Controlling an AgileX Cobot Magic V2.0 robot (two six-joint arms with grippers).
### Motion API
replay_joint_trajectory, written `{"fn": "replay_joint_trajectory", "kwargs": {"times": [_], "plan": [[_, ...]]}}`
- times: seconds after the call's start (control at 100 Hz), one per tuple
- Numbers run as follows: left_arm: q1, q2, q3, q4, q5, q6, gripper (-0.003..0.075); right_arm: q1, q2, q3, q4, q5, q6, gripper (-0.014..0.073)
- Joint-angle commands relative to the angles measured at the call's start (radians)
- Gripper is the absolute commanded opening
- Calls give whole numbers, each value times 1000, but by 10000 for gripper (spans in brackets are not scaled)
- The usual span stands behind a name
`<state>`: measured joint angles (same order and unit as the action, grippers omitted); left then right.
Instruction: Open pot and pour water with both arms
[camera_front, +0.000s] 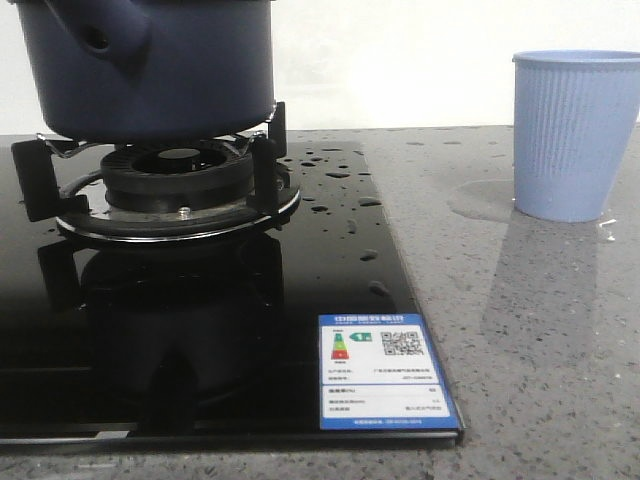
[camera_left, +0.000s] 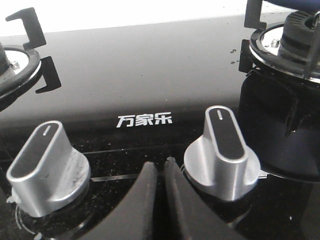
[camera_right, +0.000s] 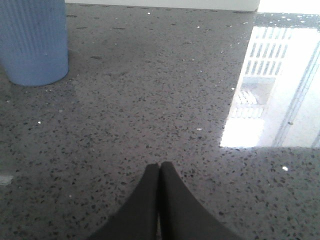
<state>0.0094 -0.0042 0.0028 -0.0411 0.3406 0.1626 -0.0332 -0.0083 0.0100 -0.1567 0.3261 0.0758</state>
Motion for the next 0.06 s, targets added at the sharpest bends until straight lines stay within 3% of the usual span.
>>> {"fn": "replay_joint_trajectory", "kwargs": {"times": [0.0,0.05], "plan": [[2,-24,28,-15,-34,-10,-20,-7,-19,13,2,-19,-13,-75],[2,-24,28,-15,-34,-10,-20,-7,-19,13,2,-19,-13,-75]]}}
